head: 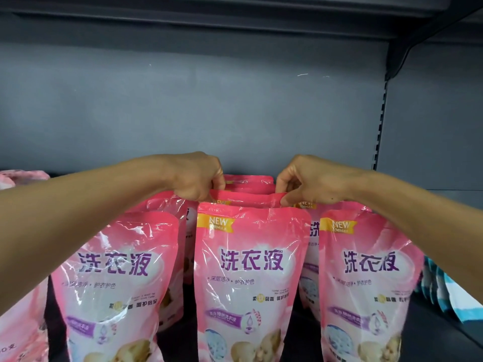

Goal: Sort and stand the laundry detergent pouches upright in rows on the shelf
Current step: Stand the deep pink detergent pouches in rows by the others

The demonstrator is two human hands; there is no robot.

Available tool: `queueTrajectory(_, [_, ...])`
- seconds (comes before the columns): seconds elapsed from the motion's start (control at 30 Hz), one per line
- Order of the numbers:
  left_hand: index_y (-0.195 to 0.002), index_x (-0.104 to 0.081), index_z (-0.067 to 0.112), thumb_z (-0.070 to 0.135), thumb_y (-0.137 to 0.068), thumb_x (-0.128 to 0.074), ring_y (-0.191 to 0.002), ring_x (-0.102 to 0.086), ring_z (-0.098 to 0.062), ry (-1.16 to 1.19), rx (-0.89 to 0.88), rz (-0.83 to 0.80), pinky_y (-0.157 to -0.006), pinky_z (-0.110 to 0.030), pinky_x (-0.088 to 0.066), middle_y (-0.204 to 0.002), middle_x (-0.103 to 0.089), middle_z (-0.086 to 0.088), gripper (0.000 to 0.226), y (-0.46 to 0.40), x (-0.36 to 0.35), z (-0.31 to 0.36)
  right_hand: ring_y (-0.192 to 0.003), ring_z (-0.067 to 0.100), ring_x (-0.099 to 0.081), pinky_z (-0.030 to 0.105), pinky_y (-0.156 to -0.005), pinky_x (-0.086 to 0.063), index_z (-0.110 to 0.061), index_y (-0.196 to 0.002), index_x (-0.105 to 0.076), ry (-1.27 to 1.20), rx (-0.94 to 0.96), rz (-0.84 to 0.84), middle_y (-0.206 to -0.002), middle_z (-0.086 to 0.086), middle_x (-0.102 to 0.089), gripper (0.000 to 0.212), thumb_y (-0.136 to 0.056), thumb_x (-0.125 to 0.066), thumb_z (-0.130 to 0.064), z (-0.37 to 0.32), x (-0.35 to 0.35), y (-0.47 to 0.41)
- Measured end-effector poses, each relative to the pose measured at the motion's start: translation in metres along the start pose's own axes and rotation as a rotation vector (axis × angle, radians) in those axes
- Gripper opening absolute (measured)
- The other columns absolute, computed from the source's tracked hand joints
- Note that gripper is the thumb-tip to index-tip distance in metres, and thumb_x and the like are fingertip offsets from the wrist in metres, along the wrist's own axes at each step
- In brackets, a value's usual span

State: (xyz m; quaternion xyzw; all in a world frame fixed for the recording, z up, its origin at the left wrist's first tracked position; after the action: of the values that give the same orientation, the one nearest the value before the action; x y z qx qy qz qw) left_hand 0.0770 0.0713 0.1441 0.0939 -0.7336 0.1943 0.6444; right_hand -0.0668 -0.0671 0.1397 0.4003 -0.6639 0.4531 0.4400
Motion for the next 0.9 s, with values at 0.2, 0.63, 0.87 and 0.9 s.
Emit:
queueTrajectory(0.2, [-0.109, -0.067, 0.021, 0.022, -0.086, -0.069, -0.072, -0.048, -0.008, 0.064, -0.046, 0.022, -0.053, -0.008, -0.033, -0.083, -0.062, 0.010, 0.024, 0.0010, -0.0040, -0.0010, -0.058, -0.008, -0.056, 0.011, -0.060, -0.043, -0.022, -0.082, -0.072, -0.012, 0.028, 0.009, -0.070, -0.015, -0.066, 0.003, -0.081, -0.073, -0.020, 0.0023, 0.0012, 0.0031])
queueTrajectory(0.63, [-0.056, -0.053, 0.029, 0.028, -0.091, -0.060, -0.054, -0.044, 0.000, 0.068, -0.057, 0.078, -0.053, -0.012, -0.032, -0.054, -0.048, 0.017, 0.036, 0.0022, 0.0007, 0.0026, -0.048, -0.003, -0.051, 0.019, -0.054, -0.037, -0.020, -0.055, -0.057, 0.137, -0.044, 0.070, -0.057, -0.009, -0.057, 0.033, -0.085, -0.062, -0.010, 0.0001, -0.0001, 0.0004])
queueTrajectory(0.87, [-0.052, -0.047, 0.026, 0.025, -0.092, -0.059, -0.047, -0.040, 0.001, 0.096, -0.035, 0.054, -0.049, -0.008, -0.029, -0.045, -0.043, 0.015, 0.042, 0.0038, 0.0004, -0.0002, -0.055, 0.003, -0.048, 0.019, -0.054, -0.037, -0.017, -0.061, -0.059, 0.164, -0.056, 0.045, -0.061, -0.005, -0.058, 0.028, -0.088, -0.062, -0.017, -0.0012, 0.0015, 0.0019])
queueTrajectory(0.9, [-0.051, -0.047, 0.025, 0.025, -0.092, -0.058, -0.046, -0.039, 0.000, 0.099, -0.033, 0.053, -0.049, -0.010, -0.029, -0.043, -0.043, 0.015, 0.043, 0.0033, -0.0005, -0.0005, -0.056, 0.005, -0.049, 0.019, -0.054, -0.038, -0.014, -0.064, -0.062, 0.159, -0.057, 0.053, -0.064, -0.002, -0.061, 0.024, -0.088, -0.063, -0.017, -0.0003, 0.0009, 0.0015])
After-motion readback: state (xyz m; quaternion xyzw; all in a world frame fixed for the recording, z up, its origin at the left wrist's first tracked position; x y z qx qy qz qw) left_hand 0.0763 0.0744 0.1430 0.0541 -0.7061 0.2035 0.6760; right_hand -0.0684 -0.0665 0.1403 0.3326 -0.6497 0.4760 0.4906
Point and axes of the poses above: each hand's wrist, its own y-axis away from the middle knuckle, its own x-axis out of the back of the hand, z = x × y, the point moved 2 cm from there along -y, towards the middle knuckle
